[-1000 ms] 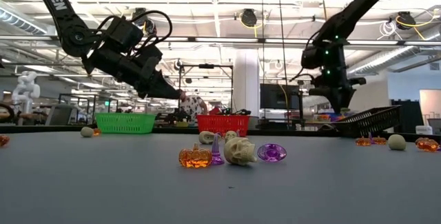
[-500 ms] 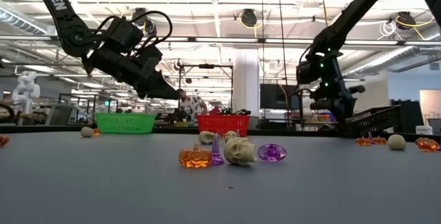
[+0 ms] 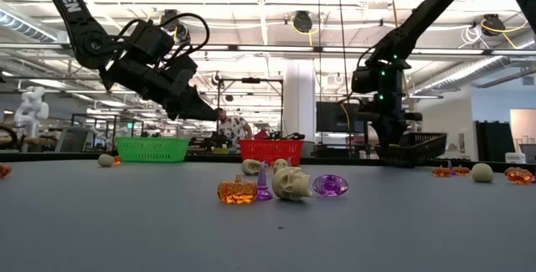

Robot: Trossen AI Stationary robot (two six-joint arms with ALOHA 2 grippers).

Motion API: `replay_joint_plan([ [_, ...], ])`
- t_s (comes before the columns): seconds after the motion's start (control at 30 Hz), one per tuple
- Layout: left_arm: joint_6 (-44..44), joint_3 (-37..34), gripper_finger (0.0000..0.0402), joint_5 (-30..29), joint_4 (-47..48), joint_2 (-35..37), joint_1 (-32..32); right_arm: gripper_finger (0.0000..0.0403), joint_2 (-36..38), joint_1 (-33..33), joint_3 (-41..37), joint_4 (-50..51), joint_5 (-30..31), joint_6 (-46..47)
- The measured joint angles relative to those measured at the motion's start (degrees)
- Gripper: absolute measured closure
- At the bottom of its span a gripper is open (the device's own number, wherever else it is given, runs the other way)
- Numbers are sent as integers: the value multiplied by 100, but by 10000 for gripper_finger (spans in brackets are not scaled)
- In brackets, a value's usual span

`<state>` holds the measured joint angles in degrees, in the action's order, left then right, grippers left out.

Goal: Sort Halloween decoration
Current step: Put the white skull toy into the black bin

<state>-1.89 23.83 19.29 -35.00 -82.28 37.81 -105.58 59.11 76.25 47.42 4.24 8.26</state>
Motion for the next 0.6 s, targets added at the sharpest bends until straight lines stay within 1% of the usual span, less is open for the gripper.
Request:
replay_joint_plan([
  [0.13,0,0,325,0,2,0,-1,312,0,1,226,227,38,-29],
  [0.27,0,0,325,0,7,0,-1,312,5,0,392,736,588,-120],
  [0.37,0,0,325,0,20,0,-1,312,7,50,357,1033,664,-143],
  [0.5,0,0,325,0,20,0,-1,312,6,57,147,966,606,-117],
  [0.6,0,0,325,0,20,0,-1,308,4,52,-33,636,601,-52],
])
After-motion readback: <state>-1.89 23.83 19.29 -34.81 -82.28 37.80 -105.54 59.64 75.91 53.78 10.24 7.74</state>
